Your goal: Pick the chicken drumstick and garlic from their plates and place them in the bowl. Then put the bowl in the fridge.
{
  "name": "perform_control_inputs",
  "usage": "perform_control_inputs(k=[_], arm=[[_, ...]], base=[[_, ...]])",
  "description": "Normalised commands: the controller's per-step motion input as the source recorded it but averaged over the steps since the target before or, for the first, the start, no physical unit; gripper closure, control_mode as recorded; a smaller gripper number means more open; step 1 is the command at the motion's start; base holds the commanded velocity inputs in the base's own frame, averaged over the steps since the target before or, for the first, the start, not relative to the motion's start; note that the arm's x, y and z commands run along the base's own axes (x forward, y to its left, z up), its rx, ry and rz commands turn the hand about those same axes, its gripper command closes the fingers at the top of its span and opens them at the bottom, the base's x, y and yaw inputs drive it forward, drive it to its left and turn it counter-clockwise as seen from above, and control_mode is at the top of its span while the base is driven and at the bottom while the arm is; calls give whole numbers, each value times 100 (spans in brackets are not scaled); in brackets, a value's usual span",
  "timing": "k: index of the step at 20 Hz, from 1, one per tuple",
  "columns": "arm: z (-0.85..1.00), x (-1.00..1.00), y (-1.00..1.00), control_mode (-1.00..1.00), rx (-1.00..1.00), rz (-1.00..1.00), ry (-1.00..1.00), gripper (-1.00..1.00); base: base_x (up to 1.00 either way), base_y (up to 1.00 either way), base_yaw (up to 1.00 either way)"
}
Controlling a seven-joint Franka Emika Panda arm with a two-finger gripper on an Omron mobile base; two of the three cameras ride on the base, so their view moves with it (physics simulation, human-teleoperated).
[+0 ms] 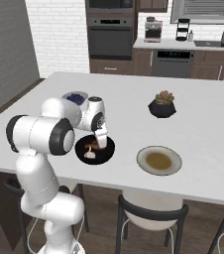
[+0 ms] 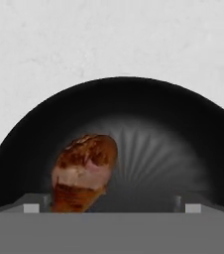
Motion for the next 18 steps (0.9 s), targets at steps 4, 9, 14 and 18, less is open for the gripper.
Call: perform_control_inputs(k=[4,9,14,18], arm=[[35,-89,-8,-100,4,10,0,-100],[13,-100,-17,-100,2,19,-3,-100],[1,-66,-15,-100,1,17,-3,-100],[-1,14,-18,-100,0,9,-3,-100]], base=[[0,0,0],[0,0,0],[0,0,0],[0,0,0]])
